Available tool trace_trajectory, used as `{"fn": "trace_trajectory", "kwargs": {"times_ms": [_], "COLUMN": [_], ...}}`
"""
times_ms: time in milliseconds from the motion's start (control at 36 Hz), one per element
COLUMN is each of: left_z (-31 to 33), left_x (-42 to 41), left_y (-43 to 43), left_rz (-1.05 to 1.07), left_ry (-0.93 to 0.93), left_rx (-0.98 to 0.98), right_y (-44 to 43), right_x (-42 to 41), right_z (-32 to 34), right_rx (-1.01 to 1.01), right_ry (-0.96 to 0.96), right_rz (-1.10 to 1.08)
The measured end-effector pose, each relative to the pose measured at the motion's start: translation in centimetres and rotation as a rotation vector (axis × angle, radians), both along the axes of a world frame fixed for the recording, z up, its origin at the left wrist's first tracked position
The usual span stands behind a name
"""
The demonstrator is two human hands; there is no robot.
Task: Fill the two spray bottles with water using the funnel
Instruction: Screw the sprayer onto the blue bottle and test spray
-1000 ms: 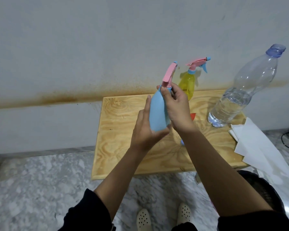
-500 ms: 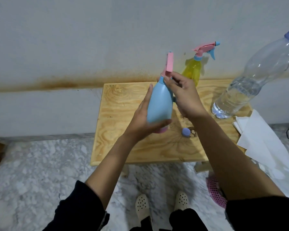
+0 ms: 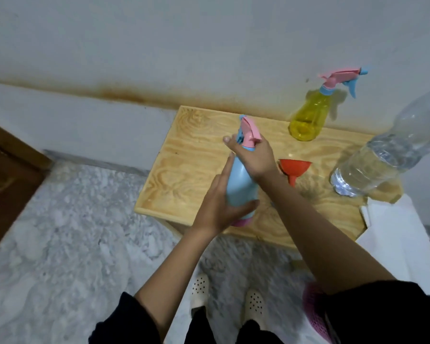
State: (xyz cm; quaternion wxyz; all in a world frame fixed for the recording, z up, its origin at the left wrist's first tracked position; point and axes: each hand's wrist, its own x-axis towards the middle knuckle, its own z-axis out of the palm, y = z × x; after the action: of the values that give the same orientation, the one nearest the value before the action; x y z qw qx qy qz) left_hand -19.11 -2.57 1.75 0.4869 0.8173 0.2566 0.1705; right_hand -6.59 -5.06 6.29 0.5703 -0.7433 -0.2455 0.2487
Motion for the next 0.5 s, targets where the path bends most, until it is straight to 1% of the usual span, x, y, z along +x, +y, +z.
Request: {"fn": "trace_trajectory", "kwargs": {"times_ms": [56, 194, 361, 500], "left_z": [-0.5, -2.3, -3.8, -4.3], "left_x": [-0.4, -1.8, -3.0, -3.4], "left_y": [-1.0, -3.3, -5.5, -6.9], "left_rz": [0.042, 0.141, 0.234, 0.278], "left_ry": [0.027, 0.064, 0.028, -0.010], "left_rx": [-0.034, -0.133, -0.210, -0.282], "right_y": [0.1, -0.1, -0.4, -0.2], "right_x": [0.0, -0.8, -2.2, -2.9], "right_z": [-0.8, -3.1, -4.9, -6.3], "right_rx": [-0.036, -0.165, -0.253, -0.305], "right_ry": [0.071, 0.177, 0.200, 0.189], "right_rz": [0.011, 0.138, 0.257, 0.270]}}
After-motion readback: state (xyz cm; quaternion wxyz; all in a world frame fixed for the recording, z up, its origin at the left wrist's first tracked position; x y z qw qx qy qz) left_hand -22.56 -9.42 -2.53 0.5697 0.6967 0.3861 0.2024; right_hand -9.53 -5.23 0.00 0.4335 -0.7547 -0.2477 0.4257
